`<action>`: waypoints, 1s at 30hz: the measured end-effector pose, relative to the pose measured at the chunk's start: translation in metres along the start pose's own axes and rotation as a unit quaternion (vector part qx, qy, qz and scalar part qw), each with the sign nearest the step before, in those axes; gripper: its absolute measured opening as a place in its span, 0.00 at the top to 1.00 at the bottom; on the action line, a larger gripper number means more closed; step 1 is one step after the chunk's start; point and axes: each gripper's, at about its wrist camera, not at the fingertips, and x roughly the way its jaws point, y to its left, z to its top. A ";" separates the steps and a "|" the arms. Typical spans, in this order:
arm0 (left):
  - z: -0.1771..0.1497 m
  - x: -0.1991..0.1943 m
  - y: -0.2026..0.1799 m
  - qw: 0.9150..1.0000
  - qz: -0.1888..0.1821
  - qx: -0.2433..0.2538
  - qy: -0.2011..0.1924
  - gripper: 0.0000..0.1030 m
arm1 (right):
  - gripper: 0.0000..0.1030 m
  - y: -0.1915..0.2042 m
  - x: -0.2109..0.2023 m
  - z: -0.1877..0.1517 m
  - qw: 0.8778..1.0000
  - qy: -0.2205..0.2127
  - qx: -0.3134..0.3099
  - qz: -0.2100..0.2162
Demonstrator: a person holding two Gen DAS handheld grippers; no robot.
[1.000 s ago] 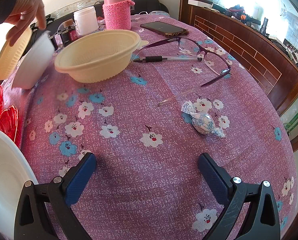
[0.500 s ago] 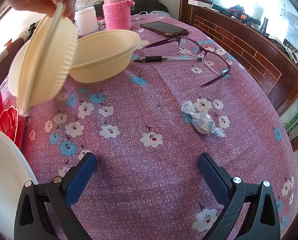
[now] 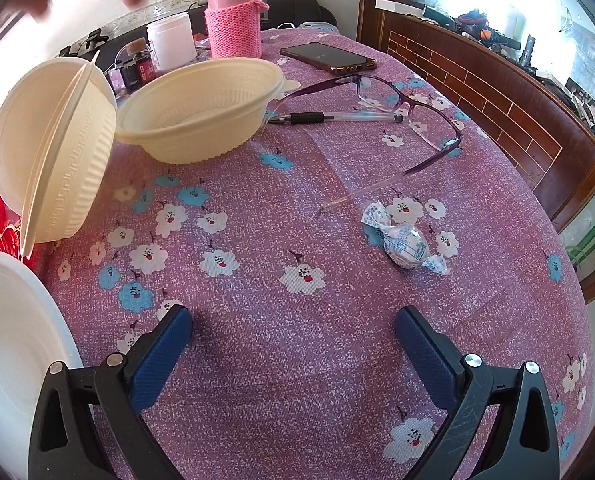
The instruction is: Organize plates and bowls
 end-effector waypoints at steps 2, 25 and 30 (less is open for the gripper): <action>0.000 0.000 0.000 1.000 0.000 0.000 0.000 0.00 | 0.01 0.000 0.000 0.000 1.000 0.000 0.000 0.000; 0.000 0.000 0.000 1.000 0.001 0.000 -0.001 0.00 | 0.01 0.003 0.001 0.001 1.000 0.000 0.000 0.000; 0.000 0.000 -0.001 1.000 0.005 -0.008 -0.003 0.00 | 0.01 0.004 0.002 0.002 1.000 0.000 0.000 0.000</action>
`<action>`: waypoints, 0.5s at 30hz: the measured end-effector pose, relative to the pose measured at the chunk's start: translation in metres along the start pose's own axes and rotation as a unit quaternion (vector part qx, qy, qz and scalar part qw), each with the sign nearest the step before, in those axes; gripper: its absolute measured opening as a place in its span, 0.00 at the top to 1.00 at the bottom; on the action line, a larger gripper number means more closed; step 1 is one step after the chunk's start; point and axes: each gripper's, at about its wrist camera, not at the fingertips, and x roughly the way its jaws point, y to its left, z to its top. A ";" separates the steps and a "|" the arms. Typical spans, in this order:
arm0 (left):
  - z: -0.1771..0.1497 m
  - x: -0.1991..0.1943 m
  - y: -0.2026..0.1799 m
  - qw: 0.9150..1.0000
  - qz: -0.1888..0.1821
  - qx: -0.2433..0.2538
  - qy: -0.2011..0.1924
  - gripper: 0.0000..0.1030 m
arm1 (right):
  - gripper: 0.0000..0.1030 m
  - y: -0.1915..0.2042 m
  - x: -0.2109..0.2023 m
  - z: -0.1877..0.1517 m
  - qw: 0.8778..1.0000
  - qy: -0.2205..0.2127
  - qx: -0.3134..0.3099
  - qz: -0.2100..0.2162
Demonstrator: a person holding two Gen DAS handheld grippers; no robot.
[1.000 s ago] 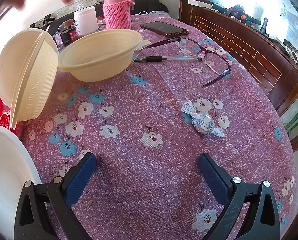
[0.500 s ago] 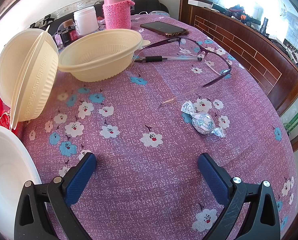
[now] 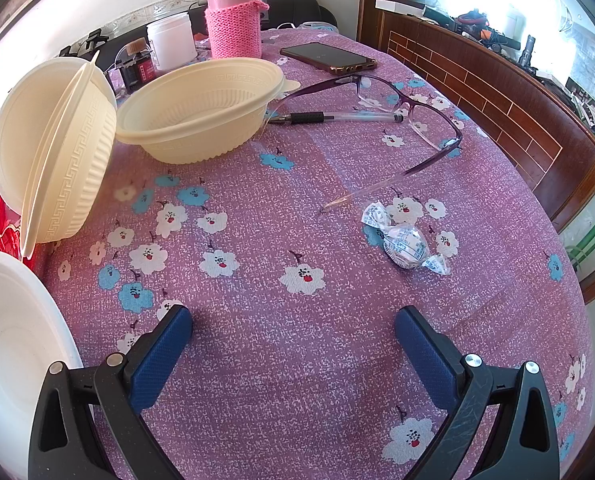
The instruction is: Organize plates and bowls
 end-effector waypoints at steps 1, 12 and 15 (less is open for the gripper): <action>0.000 0.001 -0.001 1.000 0.004 -0.007 -0.004 0.00 | 0.01 0.000 0.000 0.000 1.000 0.000 0.000 0.000; 0.004 0.002 -0.002 1.000 0.014 -0.022 -0.008 0.00 | 0.01 -0.018 -0.010 -0.006 0.998 0.010 -0.041 0.051; 0.004 0.002 -0.002 1.000 0.014 -0.022 -0.008 0.00 | 0.01 -0.030 -0.028 -0.013 0.997 -0.018 -0.034 0.065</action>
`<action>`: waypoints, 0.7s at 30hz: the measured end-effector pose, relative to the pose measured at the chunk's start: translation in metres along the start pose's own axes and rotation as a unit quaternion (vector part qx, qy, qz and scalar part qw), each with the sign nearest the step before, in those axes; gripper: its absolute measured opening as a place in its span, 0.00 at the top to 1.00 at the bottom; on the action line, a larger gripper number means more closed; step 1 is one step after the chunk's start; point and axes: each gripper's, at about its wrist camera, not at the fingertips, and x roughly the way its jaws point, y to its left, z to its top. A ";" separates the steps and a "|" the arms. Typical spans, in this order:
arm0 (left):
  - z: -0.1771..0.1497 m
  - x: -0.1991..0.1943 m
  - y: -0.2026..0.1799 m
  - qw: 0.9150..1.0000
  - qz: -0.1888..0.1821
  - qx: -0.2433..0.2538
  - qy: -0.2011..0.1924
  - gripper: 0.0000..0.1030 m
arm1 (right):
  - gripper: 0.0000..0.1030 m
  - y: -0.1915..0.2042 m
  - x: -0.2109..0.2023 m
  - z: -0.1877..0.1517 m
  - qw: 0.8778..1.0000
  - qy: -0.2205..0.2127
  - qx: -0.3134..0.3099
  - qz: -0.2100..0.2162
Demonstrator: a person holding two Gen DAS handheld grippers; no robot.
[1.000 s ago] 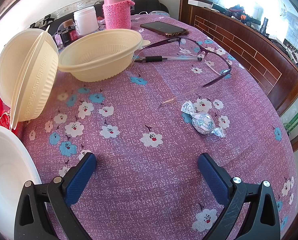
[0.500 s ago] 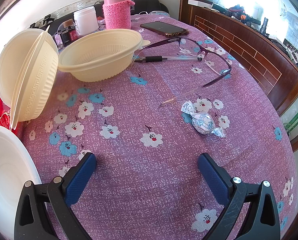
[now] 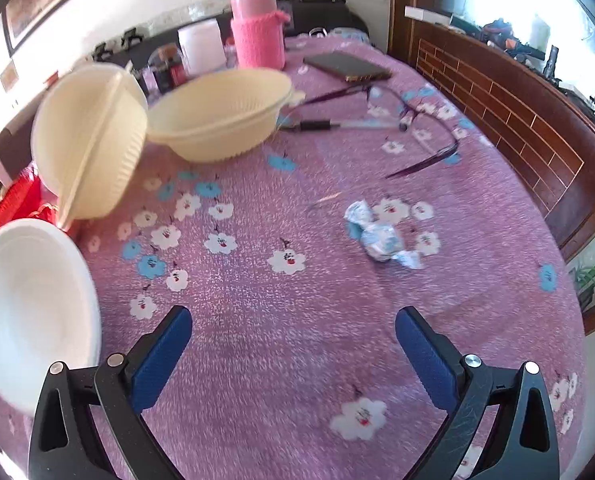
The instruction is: Organize plates and bowls
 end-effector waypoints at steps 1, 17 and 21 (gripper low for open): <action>0.000 0.000 0.000 1.000 0.000 0.000 0.000 0.00 | 0.01 -0.003 -0.009 -0.002 1.000 -0.010 0.004 0.005; -0.013 -0.044 0.018 0.997 -0.073 -0.002 -0.029 0.11 | 0.23 0.079 -0.113 0.030 0.974 -0.119 -0.086 0.175; -0.006 -0.059 0.032 0.994 -0.103 -0.013 -0.031 0.30 | 0.30 0.121 -0.112 0.048 0.963 -0.087 -0.101 0.234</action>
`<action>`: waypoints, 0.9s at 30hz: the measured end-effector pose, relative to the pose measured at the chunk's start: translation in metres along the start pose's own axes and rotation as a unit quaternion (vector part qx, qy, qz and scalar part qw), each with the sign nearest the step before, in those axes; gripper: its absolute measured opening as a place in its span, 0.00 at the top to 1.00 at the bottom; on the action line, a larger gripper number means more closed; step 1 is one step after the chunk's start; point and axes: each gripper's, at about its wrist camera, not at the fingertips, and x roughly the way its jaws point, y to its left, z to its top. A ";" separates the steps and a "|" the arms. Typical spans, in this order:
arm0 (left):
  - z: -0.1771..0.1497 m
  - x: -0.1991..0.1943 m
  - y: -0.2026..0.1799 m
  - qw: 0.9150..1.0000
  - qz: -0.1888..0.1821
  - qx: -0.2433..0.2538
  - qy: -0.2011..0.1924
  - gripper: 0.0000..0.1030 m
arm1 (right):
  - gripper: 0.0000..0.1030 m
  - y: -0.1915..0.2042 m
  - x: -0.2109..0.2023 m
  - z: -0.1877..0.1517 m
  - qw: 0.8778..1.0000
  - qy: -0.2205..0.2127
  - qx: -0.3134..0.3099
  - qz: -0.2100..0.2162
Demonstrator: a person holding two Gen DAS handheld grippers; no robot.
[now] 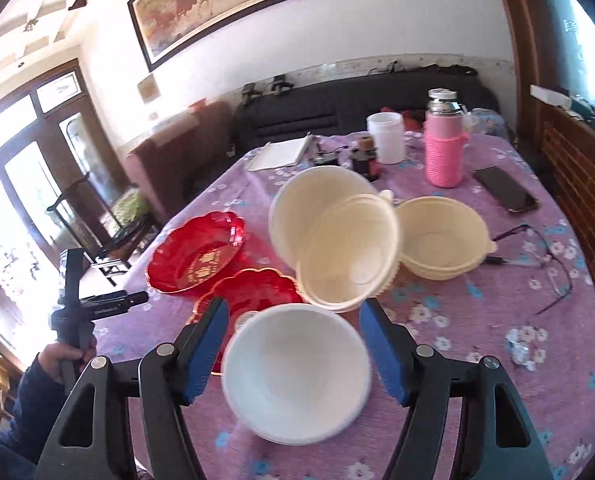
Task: Organize plates and bowls
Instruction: 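Move left tool to large red plate rim while right tool reaches small red plate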
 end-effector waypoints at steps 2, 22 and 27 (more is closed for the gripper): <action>0.009 -0.006 0.005 1.000 -0.008 -0.006 0.000 0.31 | 0.30 0.015 0.018 0.012 1.000 0.015 -0.003 0.020; 0.082 0.045 0.031 0.997 -0.048 -0.038 0.054 0.69 | 0.64 0.065 0.224 0.082 0.977 0.209 0.034 0.021; 0.087 0.056 0.033 0.996 -0.050 -0.039 0.059 0.74 | 0.69 0.066 0.247 0.083 0.974 0.224 0.026 -0.011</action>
